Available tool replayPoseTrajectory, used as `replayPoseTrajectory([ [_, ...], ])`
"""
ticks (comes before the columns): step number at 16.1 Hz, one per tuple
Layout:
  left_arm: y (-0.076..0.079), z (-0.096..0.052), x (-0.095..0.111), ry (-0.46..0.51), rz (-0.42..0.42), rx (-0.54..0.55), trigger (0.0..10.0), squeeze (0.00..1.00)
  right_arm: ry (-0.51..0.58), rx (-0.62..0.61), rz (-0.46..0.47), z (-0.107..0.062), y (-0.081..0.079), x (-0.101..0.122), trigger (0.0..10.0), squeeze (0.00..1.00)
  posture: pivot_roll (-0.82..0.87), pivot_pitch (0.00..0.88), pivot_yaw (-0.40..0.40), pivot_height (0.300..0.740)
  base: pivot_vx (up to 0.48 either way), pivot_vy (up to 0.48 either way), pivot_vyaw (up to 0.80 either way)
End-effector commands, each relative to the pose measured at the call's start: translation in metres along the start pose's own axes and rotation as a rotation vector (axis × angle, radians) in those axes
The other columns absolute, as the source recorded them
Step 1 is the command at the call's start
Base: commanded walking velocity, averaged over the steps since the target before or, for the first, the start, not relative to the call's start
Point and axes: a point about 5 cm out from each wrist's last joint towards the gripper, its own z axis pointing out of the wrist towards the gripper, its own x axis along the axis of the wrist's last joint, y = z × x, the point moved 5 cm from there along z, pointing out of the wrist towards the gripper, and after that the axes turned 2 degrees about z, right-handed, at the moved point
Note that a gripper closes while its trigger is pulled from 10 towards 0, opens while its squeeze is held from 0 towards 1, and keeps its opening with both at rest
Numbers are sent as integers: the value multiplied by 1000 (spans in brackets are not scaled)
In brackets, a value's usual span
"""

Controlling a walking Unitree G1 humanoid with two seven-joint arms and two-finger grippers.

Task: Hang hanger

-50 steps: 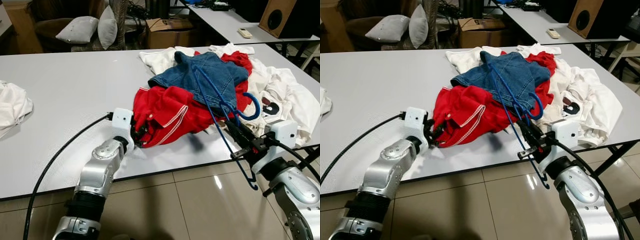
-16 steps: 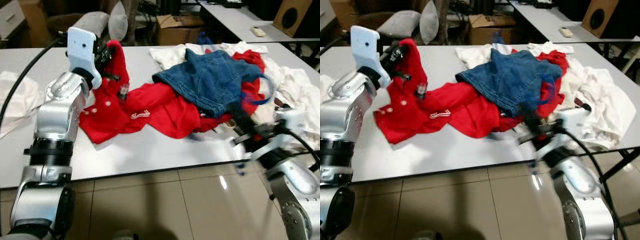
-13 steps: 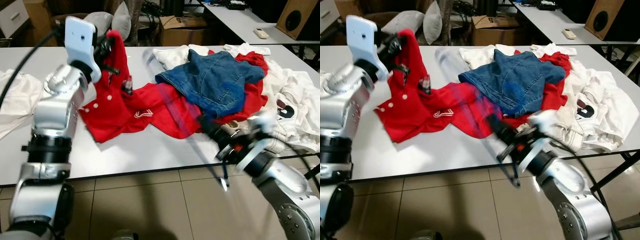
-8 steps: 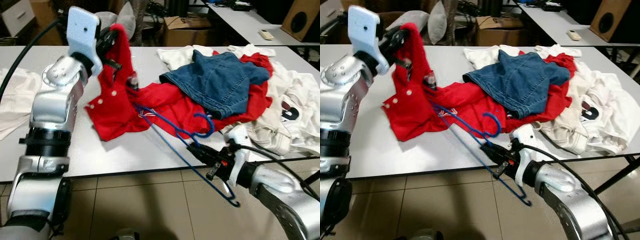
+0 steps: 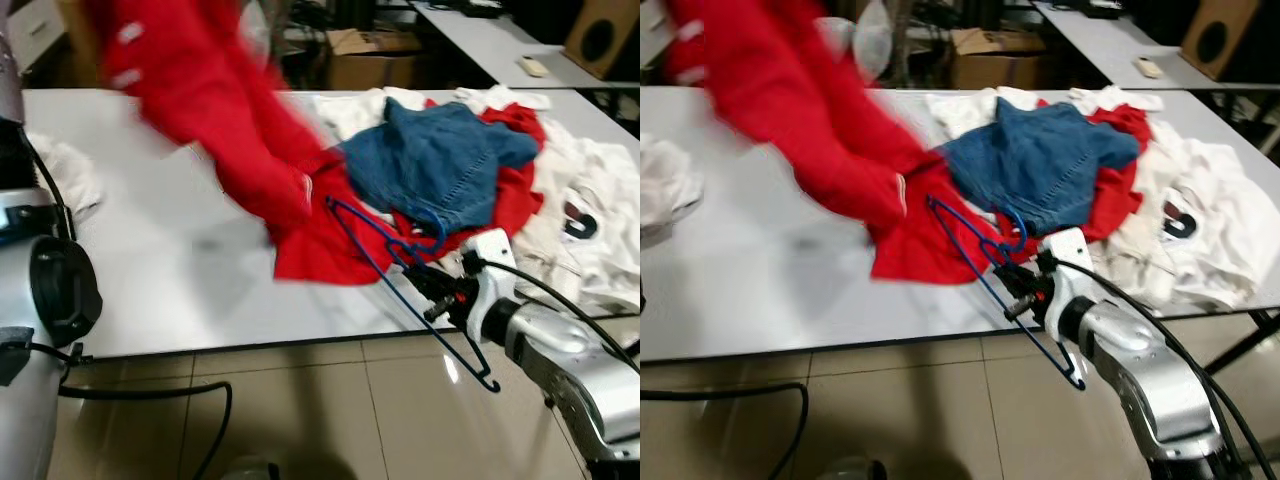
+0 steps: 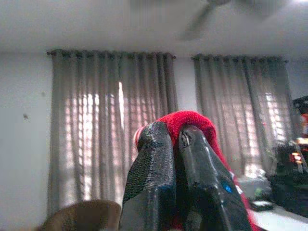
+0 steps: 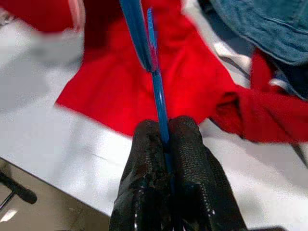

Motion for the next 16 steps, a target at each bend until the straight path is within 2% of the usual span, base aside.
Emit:
replayPoseTrajectory([
  [1,13,3,7,28,-11,-56,0,0,-6,11,-9,9,0,0,10000,0,70,0,-19,740,0,0,0],
  [2,24,2,7,34,-34,-106,0,0,19,30,-1,37,4,9,10000,0,75,0,-13,740,0,0,0],
  [4,33,3,6,29,-51,-154,0,0,10,142,-10,80,-5,21,10000,0,100,0,-27,740,0,0,0],
  [5,34,3,6,24,-49,-156,0,0,-2,167,-34,87,-8,23,10000,0,100,0,-27,740,0,0,0],
  [6,34,4,4,8,-25,-149,0,0,-11,202,-120,94,-9,34,10000,0,144,0,-63,740,0,0,0],
  [7,33,3,1,-14,-7,-149,0,0,-1,224,-189,94,-6,47,10000,0,157,0,-78,740,0,0,0],
  [9,31,-6,-13,-81,39,-167,0,0,3,258,-329,73,16,65,10000,0,159,0,-82,740,0,0,0],
  [10,34,-12,-25,-133,57,-195,0,0,-3,288,-363,62,24,66,10000,0,154,0,-79,740,0,0,0],
  [12,47,-30,-60,-258,115,-260,0,0,-33,386,-460,34,32,64,10000,0,134,0,-66,740,0,0,0],
  [13,49,-33,-66,-278,114,-264,0,0,-34,405,-471,29,32,64,10000,0,124,0,-62,740,0,0,0],
  [14,53,-41,-78,-316,117,-276,0,0,2,475,-443,15,26,70,10000,0,115,0,-60,740,0,0,0],
  [15,57,-48,-85,-344,101,-280,0,0,39,570,-391,0,15,75,10000,0,103,0,-61,740,0,0,0],
  [16,58,-52,-89,-363,94,-286,0,0,23,652,-373,-10,4,69,10000,0,99,0,-63,740,0,0,0],
])
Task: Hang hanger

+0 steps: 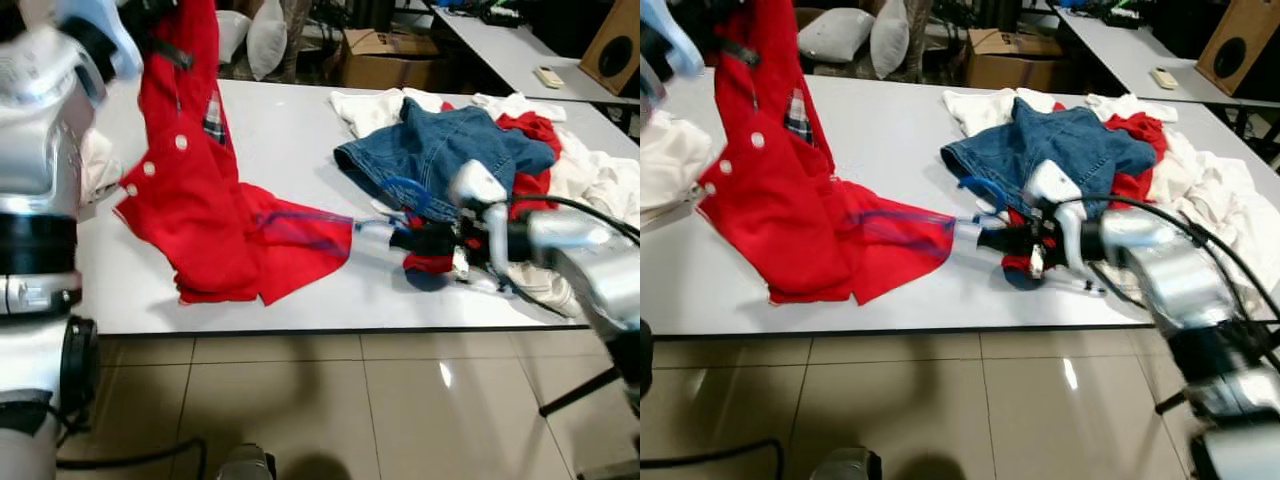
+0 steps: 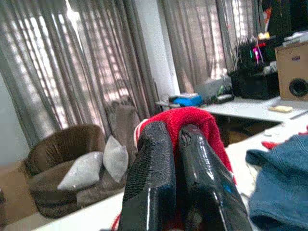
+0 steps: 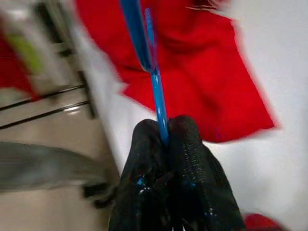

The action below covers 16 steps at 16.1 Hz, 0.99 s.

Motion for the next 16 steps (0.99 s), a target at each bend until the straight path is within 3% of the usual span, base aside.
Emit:
replayPoseTrajectory([
  [1,7,-2,2,-5,8,-24,0,0,-16,82,5,-3,-15,-3,10000,0,98,0,-65,740,0,0,0],
  [3,12,-8,-5,-29,-9,-48,0,0,-81,124,13,1,-23,-19,10000,0,102,0,-66,740,0,0,0],
  [5,22,-21,-17,-81,-29,-90,0,0,-137,94,24,15,-19,-33,10000,0,107,8,-64,740,0,0,0],
  [10,41,-42,-34,-165,-52,-172,0,0,-256,-85,-7,46,23,-42,10000,0,114,27,-68,740,0,0,0],
  [12,35,-44,-20,-96,-102,-140,0,0,-363,-186,-85,52,51,-45,10000,0,123,34,-83,740,0,0,0],
  [14,28,-43,2,5,-149,-126,0,0,-396,-300,-144,53,72,-40,10000,0,124,33,-86,740,0,0,0],
  [15,27,-45,29,122,-228,-143,0,0,-326,-498,-191,55,99,-19,10000,0,135,27,-94,740,0,0,0],
  [16,28,-46,35,144,-261,-148,0,0,-251,-625,-230,53,113,-1,10000,0,144,23,-100,740,0,0,0],
])
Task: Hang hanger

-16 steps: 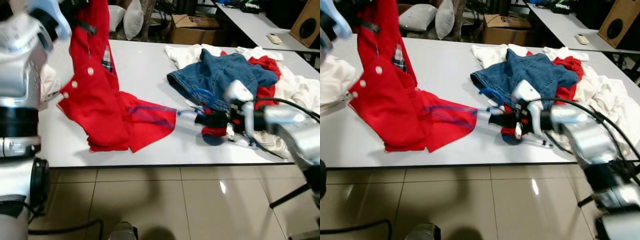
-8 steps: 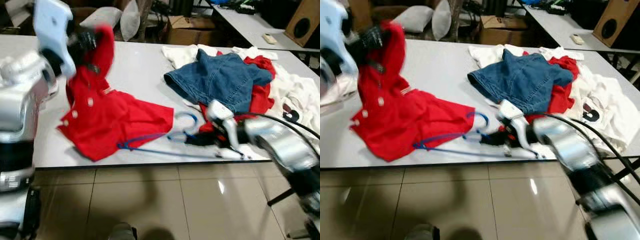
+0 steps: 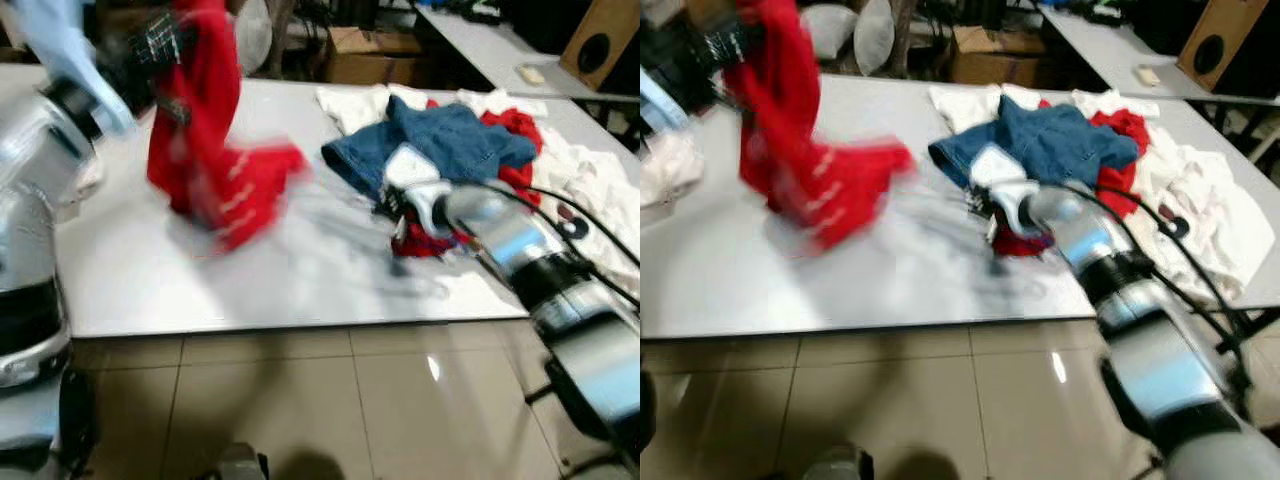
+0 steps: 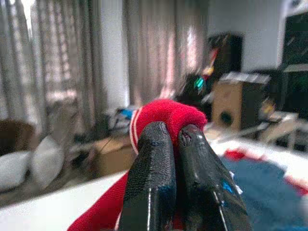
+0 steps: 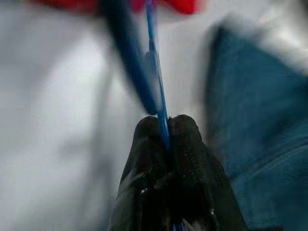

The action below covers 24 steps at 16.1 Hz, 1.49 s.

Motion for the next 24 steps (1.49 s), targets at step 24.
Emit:
replayPoseTrajectory([
  [24,20,2,-119,-227,-25,419,0,0,143,239,603,-130,-133,-25,10000,0,56,0,-40,740,0,0,0],
])
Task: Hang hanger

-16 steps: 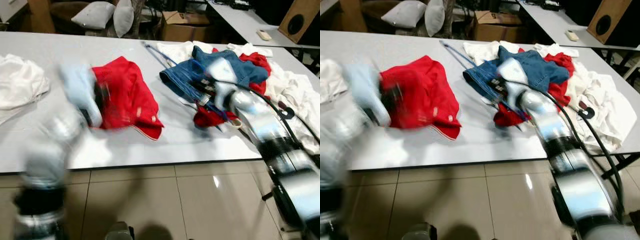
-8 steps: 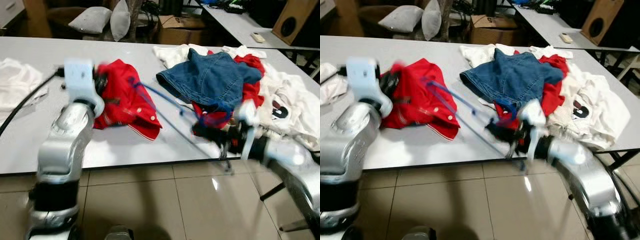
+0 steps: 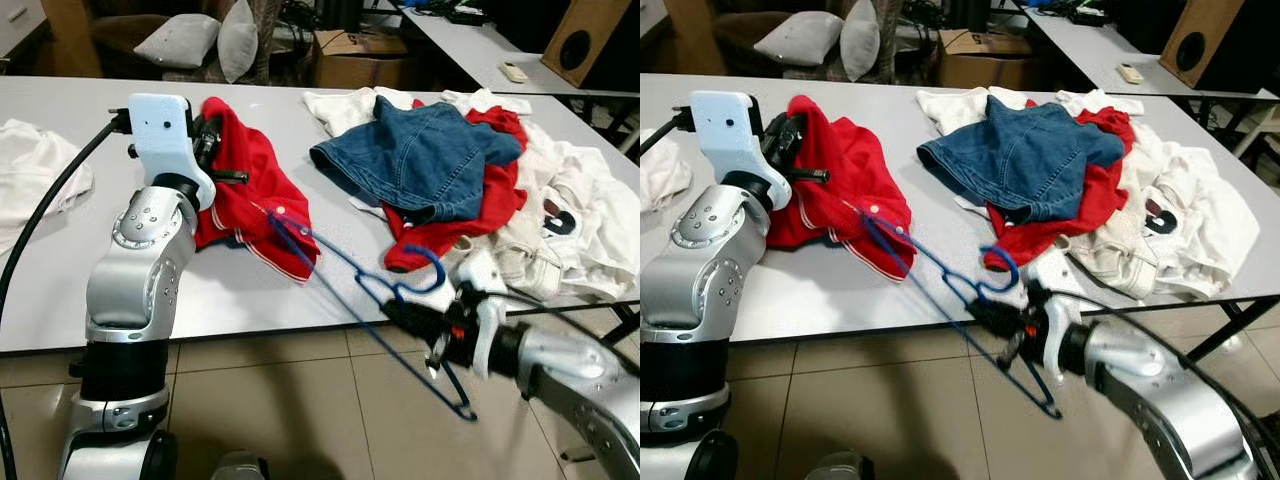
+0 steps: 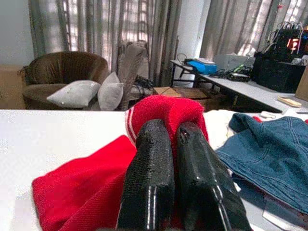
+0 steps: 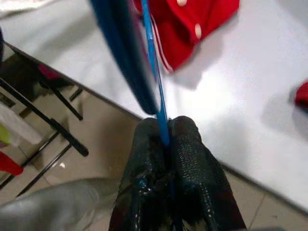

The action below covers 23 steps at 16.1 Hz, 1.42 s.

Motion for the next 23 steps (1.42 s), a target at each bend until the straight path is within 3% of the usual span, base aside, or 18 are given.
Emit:
replayPoseTrajectory([
  [1,3,2,4,16,17,-7,0,0,-24,-24,-4,-5,2,-1,10000,0,54,0,-41,740,0,0,0],
  [4,2,2,9,34,13,-7,0,0,-91,-67,45,-9,7,-16,10000,0,49,0,-49,740,0,0,0],
  [10,10,1,11,49,-13,-52,0,0,-75,-124,136,-1,18,-21,10000,0,49,0,-59,740,0,0,0],
  [12,14,-2,8,36,-5,-96,0,0,-13,-140,189,4,23,-14,10000,0,49,0,-61,740,0,0,0],
  [14,26,-6,-1,6,14,-182,0,0,56,-113,249,10,23,-8,10000,0,45,0,-56,740,0,0,0],
  [15,36,-11,-9,-22,52,-245,0,0,104,-88,321,18,26,-5,10000,0,45,0,-55,740,0,0,0],
  [18,40,-13,-21,-47,96,-258,0,0,128,7,450,39,24,-11,10000,0,50,0,-60,740,0,0,0],
  [21,39,-12,-9,20,120,-245,0,0,85,90,514,50,19,-17,10000,0,57,0,-73,740,0,0,0],
  [23,33,-10,0,65,126,-210,0,0,38,107,501,51,18,-24,10000,0,58,0,-79,740,0,0,0],
])
